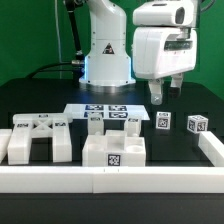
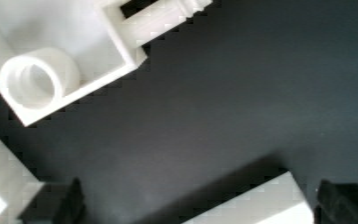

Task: Assemble chair

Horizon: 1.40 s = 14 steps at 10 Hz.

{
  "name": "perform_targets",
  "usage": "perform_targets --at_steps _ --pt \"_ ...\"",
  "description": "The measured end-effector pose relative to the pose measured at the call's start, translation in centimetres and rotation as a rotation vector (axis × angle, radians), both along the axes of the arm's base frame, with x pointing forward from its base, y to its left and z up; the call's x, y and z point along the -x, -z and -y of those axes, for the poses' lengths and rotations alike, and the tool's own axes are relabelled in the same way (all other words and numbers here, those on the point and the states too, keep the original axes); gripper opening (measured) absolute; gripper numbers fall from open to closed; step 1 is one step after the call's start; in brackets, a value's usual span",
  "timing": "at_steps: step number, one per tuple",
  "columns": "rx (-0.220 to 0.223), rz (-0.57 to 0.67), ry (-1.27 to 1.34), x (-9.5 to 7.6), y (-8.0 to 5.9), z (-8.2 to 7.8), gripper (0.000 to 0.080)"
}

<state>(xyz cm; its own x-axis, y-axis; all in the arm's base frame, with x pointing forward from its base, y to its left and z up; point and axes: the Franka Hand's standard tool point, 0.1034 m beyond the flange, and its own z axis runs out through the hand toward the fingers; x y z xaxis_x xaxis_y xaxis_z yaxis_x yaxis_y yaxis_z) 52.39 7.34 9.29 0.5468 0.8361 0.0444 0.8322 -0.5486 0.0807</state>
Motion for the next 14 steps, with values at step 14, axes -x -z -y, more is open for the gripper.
perform_targets --at_steps 14 --pt "-0.048 -0.045 0.455 -0.5 1.3 3.0 0.0650"
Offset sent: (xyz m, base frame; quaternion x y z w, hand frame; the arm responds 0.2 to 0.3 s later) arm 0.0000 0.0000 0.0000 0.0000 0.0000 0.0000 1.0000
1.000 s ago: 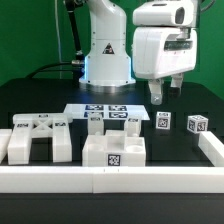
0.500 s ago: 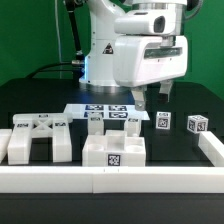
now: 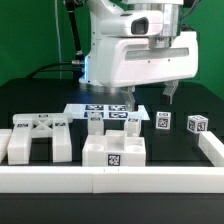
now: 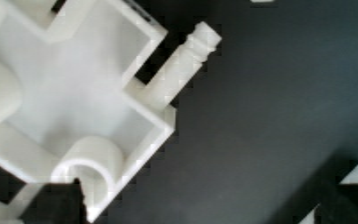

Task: Assemble chair

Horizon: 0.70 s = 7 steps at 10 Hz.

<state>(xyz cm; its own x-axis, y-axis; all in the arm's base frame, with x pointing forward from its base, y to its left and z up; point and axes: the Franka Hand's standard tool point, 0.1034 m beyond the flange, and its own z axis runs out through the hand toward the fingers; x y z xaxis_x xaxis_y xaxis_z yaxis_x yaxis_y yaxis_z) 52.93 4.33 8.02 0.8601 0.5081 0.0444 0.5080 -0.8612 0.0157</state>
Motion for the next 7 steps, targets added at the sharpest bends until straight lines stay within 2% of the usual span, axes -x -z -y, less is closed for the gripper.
perform_targets --at_steps 2,4,5,7 --pt "-0.009 -0.012 0.158 0.1 0.1 -0.1 0.0650" --pt "-0.030 -0.039 0.337 -0.9 0.7 1.4 0.0650" --pt "-0.038 -0.036 0.378 -1.4 0.7 1.6 0.0650" --pt "-0.051 -0.042 0.513 -1.3 0.7 1.1 0.0650"
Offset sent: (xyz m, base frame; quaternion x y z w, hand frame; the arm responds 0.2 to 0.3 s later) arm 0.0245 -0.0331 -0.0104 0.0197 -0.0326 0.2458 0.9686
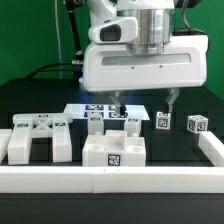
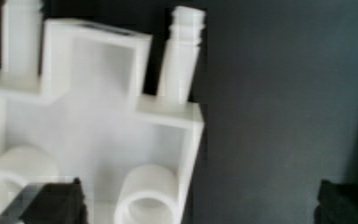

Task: Assemble chair

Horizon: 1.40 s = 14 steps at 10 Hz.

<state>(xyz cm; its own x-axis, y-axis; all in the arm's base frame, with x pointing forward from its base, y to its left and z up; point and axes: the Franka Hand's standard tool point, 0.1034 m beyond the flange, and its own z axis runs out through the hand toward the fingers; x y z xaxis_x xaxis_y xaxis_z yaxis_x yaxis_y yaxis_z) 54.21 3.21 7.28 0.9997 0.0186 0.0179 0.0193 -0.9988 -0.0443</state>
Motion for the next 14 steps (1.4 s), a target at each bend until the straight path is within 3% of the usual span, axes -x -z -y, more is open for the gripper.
perform_targets --at_steps 2,3,6,8,14 --pt "-0.006 -0.005 0.000 -0.1 0.0 0.2 0.0650" --pt "-0.013 -0.008 -0.022 -1.1 -0.1 1.1 0.0650" --pt "-0.009 -0.006 -0.020 -2.7 1.7 2.1 0.0650" --pt "-0.009 -0.012 -0.017 -2.9 2.3 2.0 0.0650" --pt "-0.007 -0.018 -0.017 -2.0 5.9 1.1 0.0650"
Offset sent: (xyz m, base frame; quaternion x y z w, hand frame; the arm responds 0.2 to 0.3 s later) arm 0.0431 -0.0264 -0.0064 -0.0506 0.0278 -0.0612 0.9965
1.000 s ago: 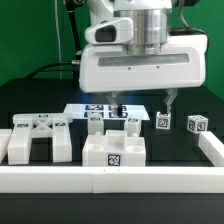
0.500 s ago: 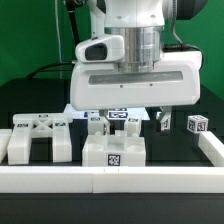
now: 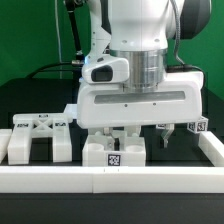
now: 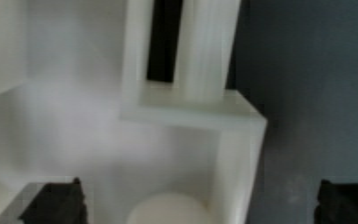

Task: Assemble chair

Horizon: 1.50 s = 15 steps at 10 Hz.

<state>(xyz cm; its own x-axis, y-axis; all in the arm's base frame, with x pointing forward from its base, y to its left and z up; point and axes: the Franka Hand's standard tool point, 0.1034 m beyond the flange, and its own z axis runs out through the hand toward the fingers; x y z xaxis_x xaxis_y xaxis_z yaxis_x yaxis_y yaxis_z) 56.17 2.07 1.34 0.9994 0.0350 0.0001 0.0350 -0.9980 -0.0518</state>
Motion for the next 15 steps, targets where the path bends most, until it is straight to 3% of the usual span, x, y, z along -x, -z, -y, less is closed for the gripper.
perform_targets --at_steps 3,4,5,6,7,8,15 --pt "0.000 -0.006 -0.001 0.16 0.42 0.00 0.0623" --pt "0.000 -0.006 -0.002 0.17 0.44 0.00 0.0452" --pt "0.000 -0.006 -0.002 0.18 0.45 0.00 0.0452" --pt "0.000 -0.007 -0.002 0.18 0.45 -0.01 0.0251" --pt "0.000 -0.007 -0.002 0.19 0.46 -0.01 0.0116" --pt "0.000 -0.007 -0.003 0.18 0.45 -0.01 0.0033" --pt "0.000 -0.006 -0.003 0.17 0.44 -0.01 0.0034"
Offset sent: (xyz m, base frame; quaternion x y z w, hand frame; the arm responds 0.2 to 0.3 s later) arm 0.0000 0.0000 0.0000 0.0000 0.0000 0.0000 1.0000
